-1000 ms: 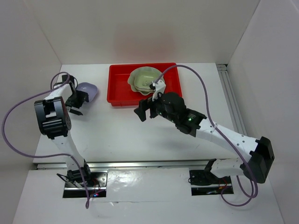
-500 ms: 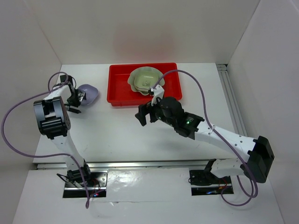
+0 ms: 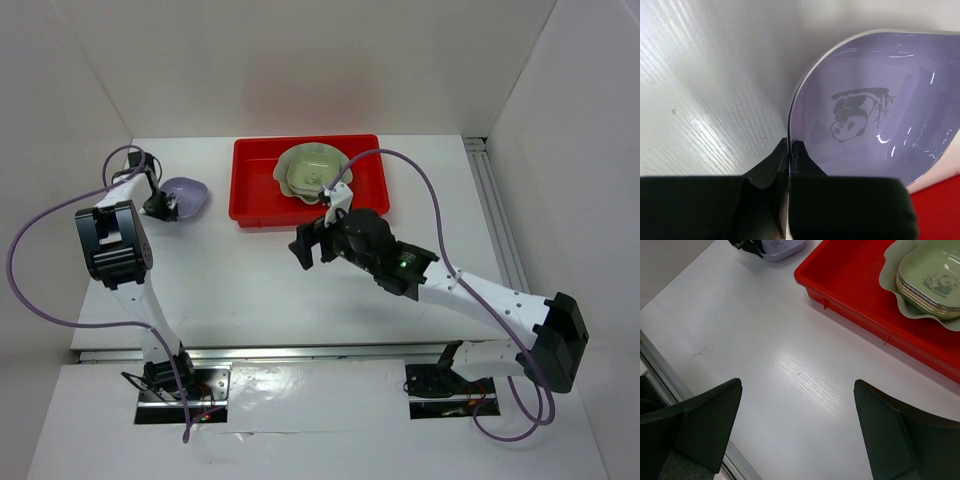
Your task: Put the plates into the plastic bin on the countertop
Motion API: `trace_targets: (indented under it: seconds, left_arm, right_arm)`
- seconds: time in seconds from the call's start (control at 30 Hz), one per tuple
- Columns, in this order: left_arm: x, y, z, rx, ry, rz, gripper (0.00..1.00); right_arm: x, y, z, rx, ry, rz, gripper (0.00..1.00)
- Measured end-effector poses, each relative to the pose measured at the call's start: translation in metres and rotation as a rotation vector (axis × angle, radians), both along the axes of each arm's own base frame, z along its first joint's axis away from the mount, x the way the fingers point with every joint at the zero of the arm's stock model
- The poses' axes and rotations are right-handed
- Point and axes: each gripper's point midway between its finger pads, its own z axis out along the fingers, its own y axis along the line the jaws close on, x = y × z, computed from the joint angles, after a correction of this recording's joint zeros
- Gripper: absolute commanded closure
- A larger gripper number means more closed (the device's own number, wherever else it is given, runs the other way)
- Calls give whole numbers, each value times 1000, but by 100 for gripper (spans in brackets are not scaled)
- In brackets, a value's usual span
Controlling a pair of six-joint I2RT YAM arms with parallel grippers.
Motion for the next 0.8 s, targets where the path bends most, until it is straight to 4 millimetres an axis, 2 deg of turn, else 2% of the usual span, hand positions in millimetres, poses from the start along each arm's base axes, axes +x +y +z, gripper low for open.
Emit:
trace_targets:
  seconds: [0.17,0.27,0.33,0.4,0.47,0.6,0.63,0.67,0.73,0.8]
  left_arm:
    - [2,-3,9,11,14,-17,100]
    - [6,-11,30,84,33,-62,100]
    - [9,-25,49,142,31,-113,100]
    - [13,-41,81,215,-1,-166,100]
    - [19,-58,123,293,-81,-221,100]
    - [25,-98,230,410,-368,-378,100]
    - [26,-104,249,425,-431,-409,100]
    - [21,-110,276,441,-509,-436,100]
    - [23,-119,303,450,-607,-491,100]
    - [36,-133,312,431,-686,-586,100]
  right_arm:
    - [-1,-5,9,13,-19,-19,0]
    - [-1,-8,14,19,-28,-31,0]
    - [-1,-10,17,22,-32,-38,0]
    - [-2,-13,20,28,-36,-46,0]
    - [-4,-16,25,36,-43,-51,0]
    - [-7,-24,41,71,-66,-74,0]
    - [-8,-27,46,80,-74,-82,0]
    - [-8,-30,49,86,-80,-88,0]
    - [-9,-34,54,93,-87,-98,0]
    - [-12,-37,57,93,-88,-101,0]
